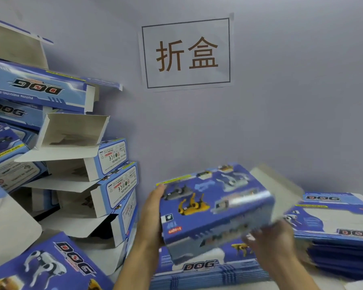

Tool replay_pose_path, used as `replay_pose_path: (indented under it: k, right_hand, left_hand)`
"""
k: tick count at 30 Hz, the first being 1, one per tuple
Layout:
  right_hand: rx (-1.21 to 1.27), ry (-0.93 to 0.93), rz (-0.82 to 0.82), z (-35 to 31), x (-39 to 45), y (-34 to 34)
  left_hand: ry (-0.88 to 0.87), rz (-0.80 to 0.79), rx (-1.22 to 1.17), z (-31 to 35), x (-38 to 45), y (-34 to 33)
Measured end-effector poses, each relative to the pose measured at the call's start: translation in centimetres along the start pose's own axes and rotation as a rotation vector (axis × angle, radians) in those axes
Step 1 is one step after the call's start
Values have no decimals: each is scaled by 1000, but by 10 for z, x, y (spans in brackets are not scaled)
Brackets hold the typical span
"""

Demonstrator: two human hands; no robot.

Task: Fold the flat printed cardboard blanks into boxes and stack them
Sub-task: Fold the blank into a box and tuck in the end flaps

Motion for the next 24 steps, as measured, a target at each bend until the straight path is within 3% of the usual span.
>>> replay_pose_path:
  k: [3,4,6,8,9,11,14,19,22,24]
  right_hand:
    - [-68,-113,35,20,5,7]
    - [-105,-143,41,24,5,10]
    - [-224,-166,30,31,4,13]
    - [-359,-134,-2,34,1,12]
    - [-408,-115,-11,35,-1,10]
    - [-471,-101,-14,37,-4,6]
    - [-544,-132,-28,42,-5,0]
    - [-740,-42,-101,50,0,0]
    - [-1029,113,-148,55,1,2]
    - [-1230,119,-197,59,-2,0]
  left_hand:
    - [59,3,542,15,0,0]
    - [24,34,588,23,-1,-2]
    - [-156,104,357,54,-5,-10]
    - [-370,107,-140,102,-3,-18]
    - [-431,58,-268,127,6,-26]
    - [-475,-131,-241,157,6,-46]
    - [-427,-315,117,134,2,-77]
    - [-434,-166,891,-15,18,-60]
    - [-64,-256,1292,-88,28,-38]
    - [202,-365,1543,-109,28,-26]
Point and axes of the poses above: each hand's wrist, its own x-axis towards the middle knuckle, its own y-axis out of the back of the hand, z = x × y, the point moved 4 cm from there along x, towards the middle knuckle, and after that the axes turned 6 degrees about x, right-handed, at the moved point
